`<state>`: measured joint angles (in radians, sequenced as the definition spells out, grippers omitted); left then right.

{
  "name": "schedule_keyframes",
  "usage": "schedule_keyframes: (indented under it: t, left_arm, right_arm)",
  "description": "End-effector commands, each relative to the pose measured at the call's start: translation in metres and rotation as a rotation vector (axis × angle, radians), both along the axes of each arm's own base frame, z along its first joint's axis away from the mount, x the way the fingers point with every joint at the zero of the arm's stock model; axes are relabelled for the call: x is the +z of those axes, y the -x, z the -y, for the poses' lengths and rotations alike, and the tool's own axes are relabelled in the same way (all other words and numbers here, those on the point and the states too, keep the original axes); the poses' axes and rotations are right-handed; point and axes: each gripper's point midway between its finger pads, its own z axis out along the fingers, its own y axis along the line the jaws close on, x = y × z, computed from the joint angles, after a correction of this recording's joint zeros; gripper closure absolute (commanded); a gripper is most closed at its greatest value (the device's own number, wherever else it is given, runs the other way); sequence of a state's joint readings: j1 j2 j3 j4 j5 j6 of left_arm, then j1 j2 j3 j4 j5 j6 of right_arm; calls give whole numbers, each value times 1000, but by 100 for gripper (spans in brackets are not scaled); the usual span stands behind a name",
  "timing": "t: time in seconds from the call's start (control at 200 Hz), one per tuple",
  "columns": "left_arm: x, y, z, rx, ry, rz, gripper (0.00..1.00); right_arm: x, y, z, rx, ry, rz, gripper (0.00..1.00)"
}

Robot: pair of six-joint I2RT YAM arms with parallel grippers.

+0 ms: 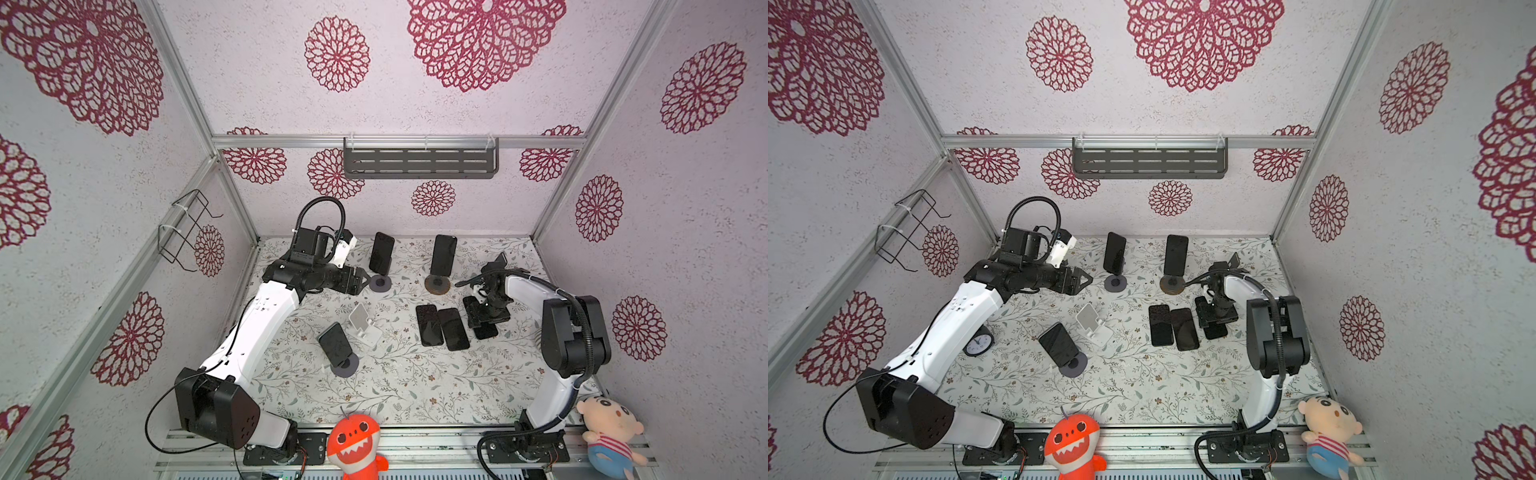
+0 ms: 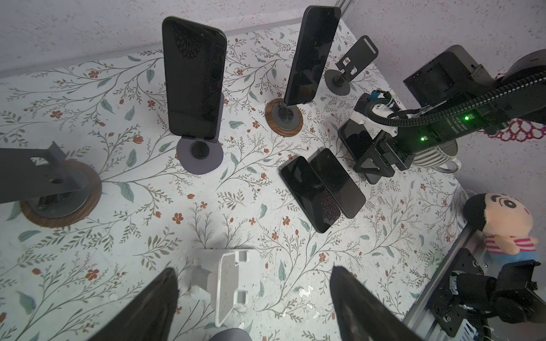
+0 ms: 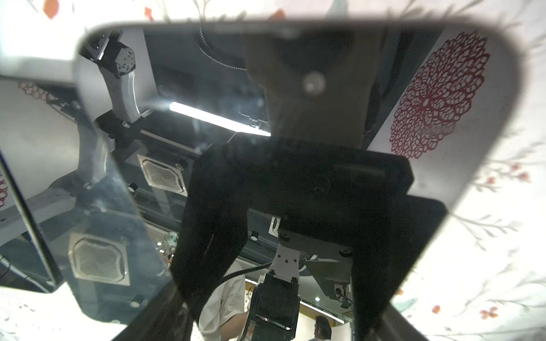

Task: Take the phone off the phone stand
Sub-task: 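Carry the held phone back toward the flat phones with the right gripper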

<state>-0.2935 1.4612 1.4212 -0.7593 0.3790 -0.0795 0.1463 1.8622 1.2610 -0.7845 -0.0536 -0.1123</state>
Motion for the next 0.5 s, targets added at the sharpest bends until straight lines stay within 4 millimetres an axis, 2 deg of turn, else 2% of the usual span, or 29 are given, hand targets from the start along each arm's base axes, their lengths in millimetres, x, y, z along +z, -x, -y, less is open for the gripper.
schedule_keyframes:
  t: [0.0, 0.125, 0.255, 0.495]
  left_arm:
    - [-2, -5, 0, 2, 13, 6, 15]
    - [-4, -6, -1, 10, 9, -2, 15]
    - [-5, -6, 0, 9, 11, -6, 15]
    - [-5, -6, -1, 10, 9, -6, 15]
  right_arm:
    - [7, -1, -4, 15, -32, -4, 67]
    - [4, 2, -7, 18, -48, -20, 59]
    - [-1, 3, -7, 22, -47, -38, 56]
    - [-5, 4, -9, 16, -56, -50, 44]
